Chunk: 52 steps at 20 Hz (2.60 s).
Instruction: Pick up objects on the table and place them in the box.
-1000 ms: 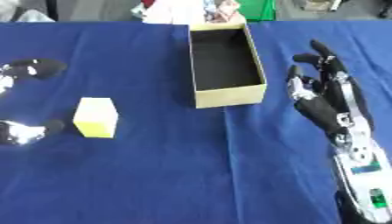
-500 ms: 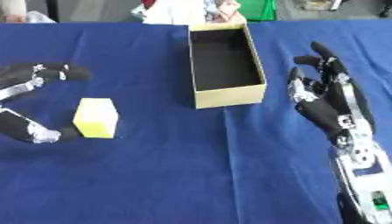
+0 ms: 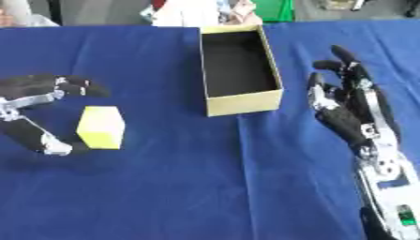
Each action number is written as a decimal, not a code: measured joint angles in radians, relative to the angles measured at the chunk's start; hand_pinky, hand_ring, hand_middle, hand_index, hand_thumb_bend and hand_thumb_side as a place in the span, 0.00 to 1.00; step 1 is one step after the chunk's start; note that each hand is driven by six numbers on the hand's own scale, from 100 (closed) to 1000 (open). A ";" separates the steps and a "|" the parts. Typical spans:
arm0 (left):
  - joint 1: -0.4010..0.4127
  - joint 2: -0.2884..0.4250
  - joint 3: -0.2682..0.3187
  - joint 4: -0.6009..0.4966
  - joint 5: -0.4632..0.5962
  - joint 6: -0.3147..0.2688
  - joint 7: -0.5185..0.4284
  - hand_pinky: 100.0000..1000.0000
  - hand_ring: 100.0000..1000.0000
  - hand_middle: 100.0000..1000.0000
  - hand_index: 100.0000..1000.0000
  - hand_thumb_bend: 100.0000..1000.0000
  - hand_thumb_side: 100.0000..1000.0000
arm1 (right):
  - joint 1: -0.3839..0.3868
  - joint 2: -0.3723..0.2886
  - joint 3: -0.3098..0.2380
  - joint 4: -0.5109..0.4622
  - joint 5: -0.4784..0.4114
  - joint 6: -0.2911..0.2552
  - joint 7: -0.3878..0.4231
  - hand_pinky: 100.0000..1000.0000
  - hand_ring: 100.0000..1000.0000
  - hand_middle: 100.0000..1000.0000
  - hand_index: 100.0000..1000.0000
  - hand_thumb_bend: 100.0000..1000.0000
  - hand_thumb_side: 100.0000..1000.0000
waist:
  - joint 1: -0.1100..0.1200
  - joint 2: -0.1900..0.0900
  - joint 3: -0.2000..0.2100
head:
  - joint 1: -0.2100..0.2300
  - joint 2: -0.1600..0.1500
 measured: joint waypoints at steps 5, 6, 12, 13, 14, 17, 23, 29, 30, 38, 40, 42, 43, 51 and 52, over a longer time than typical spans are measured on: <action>-0.016 -0.011 -0.007 0.040 -0.050 0.004 0.008 0.82 0.85 0.88 0.95 0.51 0.44 | 0.000 0.000 0.000 0.000 0.000 0.000 0.000 0.74 1.00 0.71 0.96 0.00 0.18 | 0.000 0.000 -0.001 | 0.000 0.000; -0.018 -0.014 -0.007 0.045 -0.066 0.003 0.014 0.82 0.85 0.88 0.95 0.52 0.44 | 0.000 0.000 0.000 0.000 0.000 0.000 0.000 0.74 1.00 0.71 0.96 0.00 0.18 | 0.000 0.000 -0.001 | 0.000 0.000; -0.026 -0.029 -0.008 0.079 -0.160 -0.010 0.061 0.81 0.85 0.87 0.94 0.53 0.42 | 0.000 0.000 0.000 0.000 0.000 0.000 0.000 0.74 1.00 0.71 0.96 0.00 0.18 | 0.000 -0.002 -0.001 | 0.000 0.000; -0.027 -0.033 -0.009 0.085 -0.172 -0.012 0.068 0.81 0.85 0.87 0.94 0.53 0.41 | 0.000 0.000 0.000 0.000 0.000 0.000 0.000 0.74 1.00 0.71 0.96 0.00 0.18 | 0.000 -0.003 -0.001 | -0.001 0.000; -0.029 -0.036 -0.010 0.091 -0.184 -0.015 0.075 0.81 0.85 0.87 0.94 0.52 0.42 | 0.000 0.000 0.000 0.000 0.000 0.000 0.000 0.74 1.00 0.71 0.96 0.00 0.18 | 0.000 -0.003 -0.001 | -0.001 0.000; -0.033 -0.051 -0.013 0.114 -0.211 -0.022 0.094 0.81 0.84 0.85 0.93 0.50 0.40 | 0.000 0.000 0.000 0.000 0.000 0.000 0.001 0.74 1.00 0.71 0.96 0.00 0.18 | -0.001 -0.003 -0.001 | -0.001 0.000; -0.035 -0.072 -0.013 0.147 -0.224 -0.032 0.116 0.80 0.77 0.61 0.83 0.42 0.23 | 0.000 0.000 0.000 0.000 0.000 0.000 0.001 0.74 1.00 0.71 0.96 0.00 0.18 | -0.005 -0.003 -0.003 | -0.001 0.000; -0.038 -0.078 -0.009 0.145 -0.209 -0.022 0.145 0.78 0.69 0.39 0.74 0.35 0.20 | 0.000 0.000 0.000 0.000 0.000 0.000 0.001 0.74 1.00 0.71 0.96 0.00 0.18 | -0.003 -0.003 -0.004 | -0.001 0.000; -0.038 -0.078 -0.005 0.141 -0.201 -0.018 0.151 0.77 0.69 0.38 0.74 0.34 0.19 | 0.000 0.000 0.000 0.000 0.000 0.000 0.001 0.74 1.00 0.71 0.96 0.00 0.18 | -0.003 -0.003 -0.004 | -0.001 0.000; -0.087 -0.077 0.045 0.073 -0.109 0.030 0.193 0.76 0.66 0.36 0.75 0.27 0.15 | 0.000 0.000 0.000 0.000 0.000 0.000 0.001 0.74 1.00 0.71 0.96 0.00 0.18 | -0.003 -0.004 -0.004 | -0.002 0.000; -0.125 -0.080 0.054 0.075 -0.090 0.044 0.201 0.76 0.66 0.37 0.75 0.27 0.15 | 0.000 0.000 0.001 0.000 0.000 0.000 0.002 0.74 1.00 0.71 0.96 0.00 0.18 | -0.003 -0.005 -0.006 | -0.002 0.000; -0.172 -0.100 0.058 0.091 -0.080 0.053 0.209 0.76 0.66 0.37 0.76 0.26 0.14 | 0.001 0.000 0.003 0.000 -0.001 -0.001 0.004 0.74 1.00 0.71 0.96 0.00 0.18 | -0.003 -0.007 -0.008 | -0.001 0.000; -0.197 -0.113 0.058 0.105 -0.078 0.056 0.212 0.76 0.66 0.37 0.76 0.26 0.14 | 0.001 0.000 0.006 0.000 -0.001 0.000 0.006 0.74 1.00 0.71 0.96 0.00 0.18 | -0.003 -0.007 -0.012 | -0.001 0.000; -0.389 -0.266 0.060 0.282 -0.144 0.038 0.264 0.76 0.67 0.38 0.75 0.29 0.14 | 0.000 0.001 0.031 0.000 -0.009 0.001 0.029 0.74 1.00 0.71 0.96 0.00 0.18 | -0.002 -0.007 -0.055 | 0.017 0.000; -0.407 -0.286 0.061 0.307 -0.158 0.032 0.275 0.75 0.67 0.38 0.76 0.29 0.14 | -0.001 0.001 0.034 0.000 -0.010 0.001 0.033 0.74 1.00 0.71 0.97 0.00 0.18 | -0.001 -0.007 -0.062 | 0.021 0.000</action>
